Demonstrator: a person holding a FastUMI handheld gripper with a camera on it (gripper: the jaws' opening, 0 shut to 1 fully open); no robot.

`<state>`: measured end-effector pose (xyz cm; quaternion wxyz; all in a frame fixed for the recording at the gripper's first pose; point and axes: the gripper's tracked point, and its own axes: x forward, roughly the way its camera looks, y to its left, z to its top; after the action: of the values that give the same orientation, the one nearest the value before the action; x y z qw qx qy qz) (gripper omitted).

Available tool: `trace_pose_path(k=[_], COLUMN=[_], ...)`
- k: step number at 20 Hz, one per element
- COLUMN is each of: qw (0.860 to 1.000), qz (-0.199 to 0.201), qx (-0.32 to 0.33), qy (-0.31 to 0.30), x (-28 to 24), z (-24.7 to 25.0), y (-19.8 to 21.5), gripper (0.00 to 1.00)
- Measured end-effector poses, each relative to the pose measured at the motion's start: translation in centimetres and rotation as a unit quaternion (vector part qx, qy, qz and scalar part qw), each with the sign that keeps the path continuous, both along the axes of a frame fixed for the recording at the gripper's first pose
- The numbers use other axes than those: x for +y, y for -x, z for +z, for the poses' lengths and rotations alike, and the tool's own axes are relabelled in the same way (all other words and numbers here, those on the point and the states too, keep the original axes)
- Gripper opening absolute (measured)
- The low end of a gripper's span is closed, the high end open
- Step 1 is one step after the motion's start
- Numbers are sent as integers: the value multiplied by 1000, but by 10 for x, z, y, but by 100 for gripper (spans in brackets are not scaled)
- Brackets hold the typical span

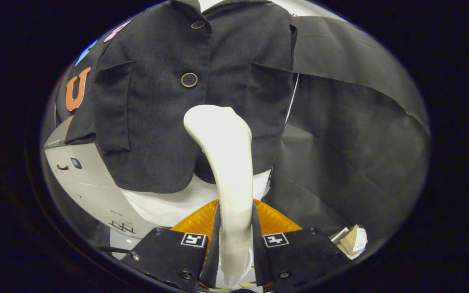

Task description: Iron the clothes twice with a garment steamer, once on the left side and once on the right side.

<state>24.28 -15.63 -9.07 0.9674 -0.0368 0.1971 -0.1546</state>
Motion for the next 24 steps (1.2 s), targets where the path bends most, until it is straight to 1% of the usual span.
trace_pose_path(k=[7, 11, 14, 18, 24], qw=[1000, 1000, 1000, 998, 990], qz=[-6, -6, 9, 46, 125], qx=[-9, -16, -24, -37, -62], qy=[-2, 1, -3, -11, -19], x=[9, 17, 27, 40, 66], z=[8, 13, 20, 36, 48], y=[17, 44, 72, 113, 199], gripper=[38, 38, 38, 38, 38])
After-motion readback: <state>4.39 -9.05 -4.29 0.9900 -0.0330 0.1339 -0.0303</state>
